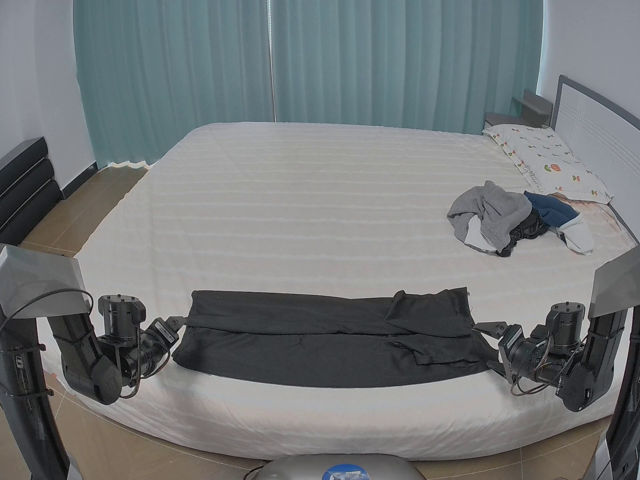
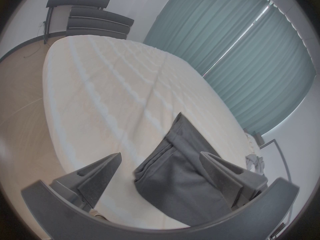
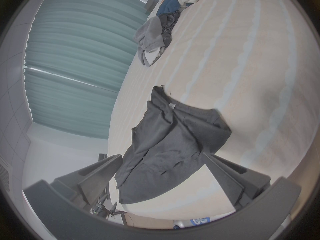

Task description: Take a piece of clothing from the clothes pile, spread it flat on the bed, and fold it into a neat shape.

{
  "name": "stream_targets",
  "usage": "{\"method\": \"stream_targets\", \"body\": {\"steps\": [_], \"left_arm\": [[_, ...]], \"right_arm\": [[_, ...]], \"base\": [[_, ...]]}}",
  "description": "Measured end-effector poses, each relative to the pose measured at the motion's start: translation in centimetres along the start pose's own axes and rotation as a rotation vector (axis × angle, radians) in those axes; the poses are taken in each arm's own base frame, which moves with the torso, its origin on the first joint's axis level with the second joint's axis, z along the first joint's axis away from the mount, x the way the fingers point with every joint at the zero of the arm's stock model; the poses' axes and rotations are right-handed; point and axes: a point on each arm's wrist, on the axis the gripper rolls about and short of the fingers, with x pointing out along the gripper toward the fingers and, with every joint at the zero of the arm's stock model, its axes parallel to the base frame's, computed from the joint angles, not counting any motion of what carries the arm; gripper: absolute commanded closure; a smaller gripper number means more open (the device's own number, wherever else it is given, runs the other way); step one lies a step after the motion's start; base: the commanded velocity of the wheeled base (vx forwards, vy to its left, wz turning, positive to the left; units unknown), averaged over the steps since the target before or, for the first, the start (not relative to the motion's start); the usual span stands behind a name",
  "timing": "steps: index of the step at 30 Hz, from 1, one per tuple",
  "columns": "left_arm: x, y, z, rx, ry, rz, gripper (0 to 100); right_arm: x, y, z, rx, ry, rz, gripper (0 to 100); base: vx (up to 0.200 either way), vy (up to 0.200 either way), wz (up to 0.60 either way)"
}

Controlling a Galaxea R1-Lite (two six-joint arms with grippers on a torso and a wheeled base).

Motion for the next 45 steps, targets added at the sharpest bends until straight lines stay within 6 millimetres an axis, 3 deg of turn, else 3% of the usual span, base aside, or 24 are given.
{"method": "stream_targets", "body": {"steps": [10,16,22,30,40,45], "left_arm": [[0.6,-2.4,2.8,-0.086,-0.046,-0.131,0],[3.2,-3.5,3.8,-0.032,-0.017,-0.128,0],[5.7,-4.1,4.2,0.132,0.090,-0.140,0],[8.2,-3.7,2.9,0.387,0.154,-0.099,0],[8.8,-3.3,1.0,0.399,0.190,-0.074,0],[8.6,-3.4,1.0,0.347,0.169,-0.089,0]], "right_arm": [[0.7,1.0,-2.3,-0.048,0.016,-0.009,0],[1.1,0.6,-2.5,-0.048,0.020,-0.022,0],[1.3,0.2,-2.7,-0.050,0.026,-0.025,0],[1.3,-0.2,-3.0,-0.053,0.043,-0.037,0],[1.4,-0.5,-3.2,-0.055,0.050,-0.045,0],[1.4,-0.5,-3.2,-0.055,0.051,-0.047,0]], "base": [[0.000,0.000,0.00],[0.000,0.000,0.00],[0.000,0.000,0.00],[0.000,0.000,0.00],[0.000,0.000,0.00],[0.000,0.000,0.00]]}}
